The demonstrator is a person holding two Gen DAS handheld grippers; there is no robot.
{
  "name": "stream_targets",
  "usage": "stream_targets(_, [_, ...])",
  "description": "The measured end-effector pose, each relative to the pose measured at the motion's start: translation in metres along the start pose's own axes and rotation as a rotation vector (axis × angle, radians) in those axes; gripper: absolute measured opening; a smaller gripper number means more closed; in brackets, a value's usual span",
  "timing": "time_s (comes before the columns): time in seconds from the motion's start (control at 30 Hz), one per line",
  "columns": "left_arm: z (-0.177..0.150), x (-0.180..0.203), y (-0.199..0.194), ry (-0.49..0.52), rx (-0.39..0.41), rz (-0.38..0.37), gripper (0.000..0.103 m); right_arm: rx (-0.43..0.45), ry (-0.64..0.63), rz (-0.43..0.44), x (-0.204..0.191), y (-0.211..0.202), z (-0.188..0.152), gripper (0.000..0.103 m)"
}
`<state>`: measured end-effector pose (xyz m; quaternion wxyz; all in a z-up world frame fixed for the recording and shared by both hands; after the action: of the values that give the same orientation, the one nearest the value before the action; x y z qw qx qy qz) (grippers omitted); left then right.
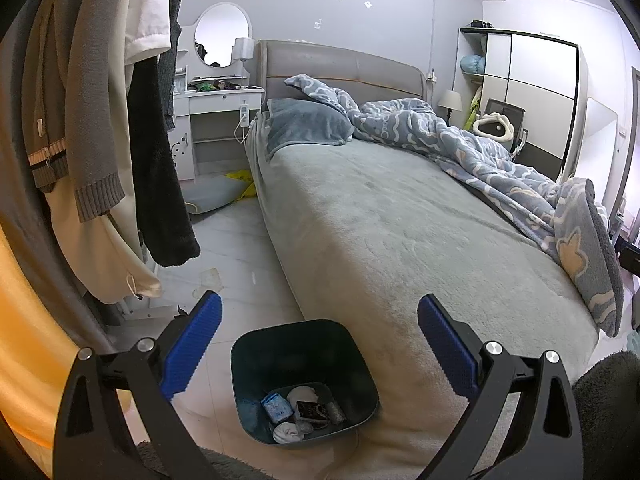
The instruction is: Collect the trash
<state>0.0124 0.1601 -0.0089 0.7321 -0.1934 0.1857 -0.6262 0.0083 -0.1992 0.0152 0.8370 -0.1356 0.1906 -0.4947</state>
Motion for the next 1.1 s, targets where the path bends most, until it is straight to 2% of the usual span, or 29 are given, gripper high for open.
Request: stream_targets(1.1, [-0.0015,0.0049,-0.0007,0.002,-0.002,-0.004,0.100,-0.004,-0.002,-0.001,-0.0009,0.0005,-0.0008,0.100])
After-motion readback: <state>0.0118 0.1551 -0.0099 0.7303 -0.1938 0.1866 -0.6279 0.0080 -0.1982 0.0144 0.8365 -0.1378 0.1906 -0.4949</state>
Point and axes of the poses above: each gripper's, at about its wrist camera, not at the fingertips, and y roughly the way its jaws point, x to its right, z to its top, the point moved 5 cm from there along y, roughly the way its jaws point, and after that the axes turned 11 degrees about z, right-handed, at the moved point
